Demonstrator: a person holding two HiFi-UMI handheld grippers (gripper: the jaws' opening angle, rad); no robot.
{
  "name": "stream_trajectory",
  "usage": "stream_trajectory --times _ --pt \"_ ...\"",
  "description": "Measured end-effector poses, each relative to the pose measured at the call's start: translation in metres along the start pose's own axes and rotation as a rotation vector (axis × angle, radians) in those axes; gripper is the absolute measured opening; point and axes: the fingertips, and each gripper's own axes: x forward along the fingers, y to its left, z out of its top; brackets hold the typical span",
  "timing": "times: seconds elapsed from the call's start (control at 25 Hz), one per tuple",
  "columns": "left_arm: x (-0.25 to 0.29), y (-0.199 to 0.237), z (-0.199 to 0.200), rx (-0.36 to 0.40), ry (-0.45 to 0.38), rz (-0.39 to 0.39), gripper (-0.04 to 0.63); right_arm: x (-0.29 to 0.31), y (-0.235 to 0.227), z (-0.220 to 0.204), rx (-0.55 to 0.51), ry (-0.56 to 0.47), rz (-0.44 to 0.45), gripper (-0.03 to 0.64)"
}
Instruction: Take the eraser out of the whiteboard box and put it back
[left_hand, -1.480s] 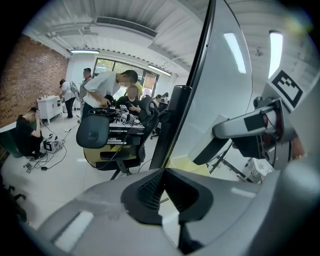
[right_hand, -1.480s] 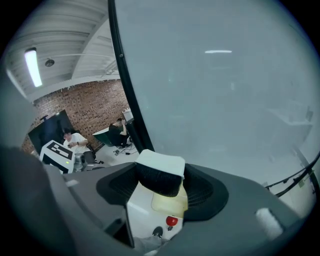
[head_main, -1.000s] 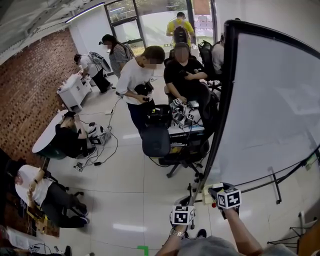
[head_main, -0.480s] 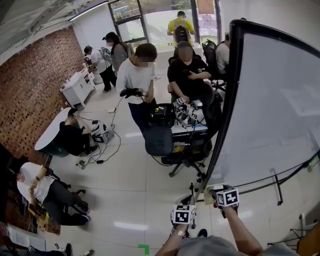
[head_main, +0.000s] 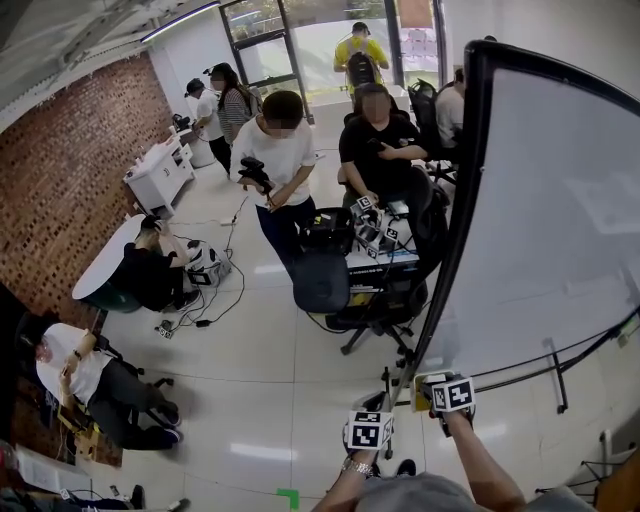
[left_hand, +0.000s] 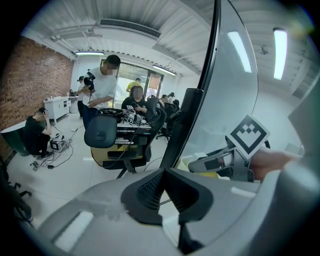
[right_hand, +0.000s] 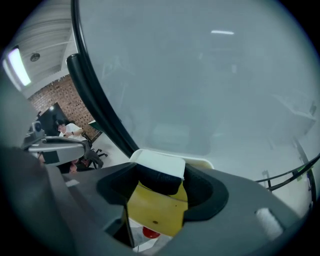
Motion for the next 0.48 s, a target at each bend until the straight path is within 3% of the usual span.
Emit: stream_trajectory --times 0.48 --pt "-0.0037 0.0070 0.0025 -0.007 -0.011 0.018 0.003 -0.0056 -0.0008 0.0018 0.019 -0.024 -0.008 0.287"
